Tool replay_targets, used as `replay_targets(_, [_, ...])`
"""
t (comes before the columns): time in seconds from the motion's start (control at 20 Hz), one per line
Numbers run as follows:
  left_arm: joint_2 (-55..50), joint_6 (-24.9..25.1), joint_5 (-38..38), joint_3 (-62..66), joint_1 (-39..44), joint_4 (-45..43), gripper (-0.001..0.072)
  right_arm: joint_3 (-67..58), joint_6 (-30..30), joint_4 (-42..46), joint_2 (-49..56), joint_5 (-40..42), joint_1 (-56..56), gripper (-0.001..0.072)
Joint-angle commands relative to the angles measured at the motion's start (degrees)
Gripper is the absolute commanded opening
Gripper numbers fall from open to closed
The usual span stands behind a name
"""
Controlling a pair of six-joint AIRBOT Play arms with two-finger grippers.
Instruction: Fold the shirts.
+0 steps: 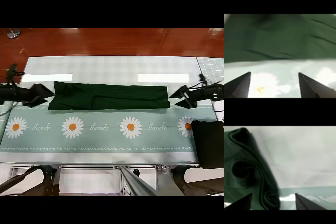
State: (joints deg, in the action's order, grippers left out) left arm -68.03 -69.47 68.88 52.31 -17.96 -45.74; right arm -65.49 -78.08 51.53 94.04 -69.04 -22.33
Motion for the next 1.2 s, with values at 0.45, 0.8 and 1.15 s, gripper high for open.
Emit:
replay_targets(0.45, [2.8,17.0,-11.1,-3.7,23.1,13.3,0.0025,-11.5,2.4,1.8,-5.9,-9.0,11.8,0.0023])
replay_targets(0.8, [-5.3,14.6,-31.6,4.8,41.1,11.5,0.0023,9.2,-4.8,12.5,-41.7,-6.3,14.4,0.0023])
replay_targets(1.15, [-31.3,-13.8,-18.2,30.3,58.3,-1.9,0.0023,14.1,-10.4,12.0,-57.6,-10.3,14.4,0.0023])
